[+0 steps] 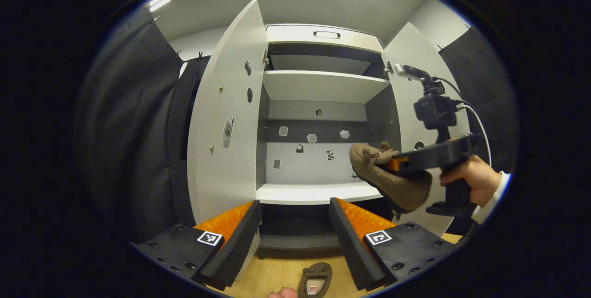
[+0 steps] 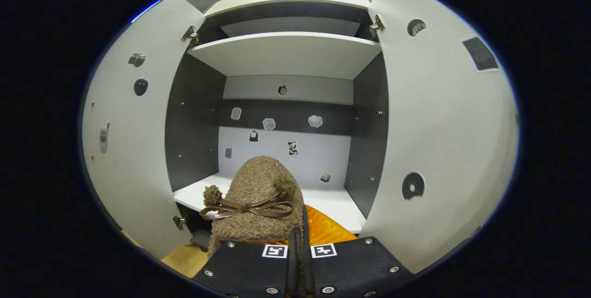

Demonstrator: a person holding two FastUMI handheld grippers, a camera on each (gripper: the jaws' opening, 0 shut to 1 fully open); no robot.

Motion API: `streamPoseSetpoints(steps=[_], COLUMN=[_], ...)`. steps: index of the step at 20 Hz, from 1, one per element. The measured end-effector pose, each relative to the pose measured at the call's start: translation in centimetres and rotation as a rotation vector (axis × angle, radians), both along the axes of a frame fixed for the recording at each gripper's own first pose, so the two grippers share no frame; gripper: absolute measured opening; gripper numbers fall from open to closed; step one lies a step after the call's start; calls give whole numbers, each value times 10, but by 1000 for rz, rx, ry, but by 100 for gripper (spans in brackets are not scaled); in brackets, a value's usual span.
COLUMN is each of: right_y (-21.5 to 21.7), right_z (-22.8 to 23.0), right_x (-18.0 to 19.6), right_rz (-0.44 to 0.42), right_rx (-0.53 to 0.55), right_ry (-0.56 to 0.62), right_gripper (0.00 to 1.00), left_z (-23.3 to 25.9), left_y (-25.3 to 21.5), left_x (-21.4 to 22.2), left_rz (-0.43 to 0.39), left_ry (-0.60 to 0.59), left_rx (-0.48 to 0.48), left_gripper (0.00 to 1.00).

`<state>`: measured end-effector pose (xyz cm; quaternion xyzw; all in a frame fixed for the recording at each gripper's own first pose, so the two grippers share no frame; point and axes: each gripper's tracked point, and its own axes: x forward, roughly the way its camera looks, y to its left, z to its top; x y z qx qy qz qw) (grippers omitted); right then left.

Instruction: Grab one shoe with the right hand and put it into the shoe cabinet, grab the other shoe with the left hand and put it into the shoe cabinet; then close the right door with the right hand and the left door with the left hand.

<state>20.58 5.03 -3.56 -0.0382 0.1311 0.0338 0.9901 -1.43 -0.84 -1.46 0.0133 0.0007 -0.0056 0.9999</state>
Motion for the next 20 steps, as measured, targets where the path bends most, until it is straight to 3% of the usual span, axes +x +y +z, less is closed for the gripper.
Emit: streamPoseSetpoints(steps=[4, 9, 15, 20], right_y=[4, -10, -18, -22], right_z=[-38, -101, -150, -153], right_x=[93, 163, 179, 177], right_rz=[-5, -77, -89, -91], right_rx=[-50, -15, -11, 15], right_ry=[102, 262, 370, 391], right_gripper=[4, 4, 8, 17], left_z=[-5, -13, -13, -18], left_y=[4, 11, 15, 19], left_x=[1, 4, 6, 8], left_rz=[9, 25, 41, 53], left_ry=[20, 47, 44, 57], left_rx=[-13, -43, -30, -31], left_gripper=[96, 96, 96, 96])
